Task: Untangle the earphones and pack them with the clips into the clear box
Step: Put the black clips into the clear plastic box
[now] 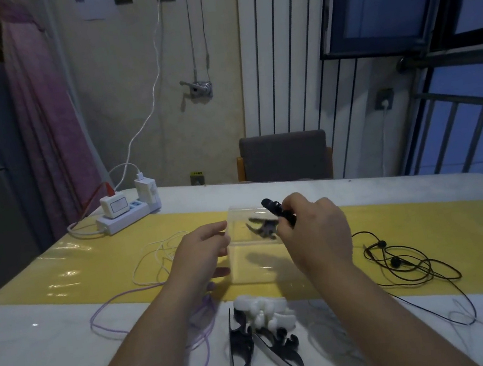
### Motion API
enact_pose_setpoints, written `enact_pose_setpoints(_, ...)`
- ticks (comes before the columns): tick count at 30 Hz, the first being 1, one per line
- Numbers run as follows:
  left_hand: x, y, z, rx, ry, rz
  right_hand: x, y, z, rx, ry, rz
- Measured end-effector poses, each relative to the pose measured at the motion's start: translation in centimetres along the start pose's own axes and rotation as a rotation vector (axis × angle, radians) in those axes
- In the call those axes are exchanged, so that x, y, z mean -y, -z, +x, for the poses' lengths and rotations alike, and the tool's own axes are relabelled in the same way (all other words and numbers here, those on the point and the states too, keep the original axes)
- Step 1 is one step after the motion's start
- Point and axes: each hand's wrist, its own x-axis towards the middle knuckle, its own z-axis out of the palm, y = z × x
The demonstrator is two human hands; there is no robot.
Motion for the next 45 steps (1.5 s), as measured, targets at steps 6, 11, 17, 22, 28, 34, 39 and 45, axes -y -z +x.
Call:
enact_pose_setpoints(6,-0.1,-0.1,-0.4,0.02,-0.024,-0.012,-0.6,0.3,-0.4,0.138,0.062,0.243)
enact_pose_setpoints(11,-0.5,-0.2,-0.7,0.035,-0.049,-0.021,-1.6,1.4,-1.7,0.166,0.172,0.296)
enact_pose_setpoints(17,-0.2,-0.2,-0.6,0.035,-0.067,0.006,-0.6,2.0,-2.6,0.513,0.223,0.355)
enact_pose_setpoints(22,-0.2,-0.2,-0.6,0.034,-0.074,0.03,-0.1,2.0,-2.9,0.989,0.169,0.239)
enact_pose_setpoints(28,-0.2,-0.2,-0.8,0.035,-0.094,0.033,-0.5,2.3,-3.0,1.074,0.204,0.171)
enact_pose_setpoints(34,-0.1,-0.2,-0.7,0.05,-0.095,0.013,-0.2,2.6,-3.1,0.912,0.211,0.227)
enact_pose_setpoints(39,0.0,0.0,-0.5,0.045,-0.071,0.029,-0.3,3.8,-2.0,0.682,0.126,0.407)
enact_pose_setpoints(45,0.1,-0.1,-0.2,0.036,-0.081,0.03,-0.9,3.3,-0.9,0.283,0.071,0.324)
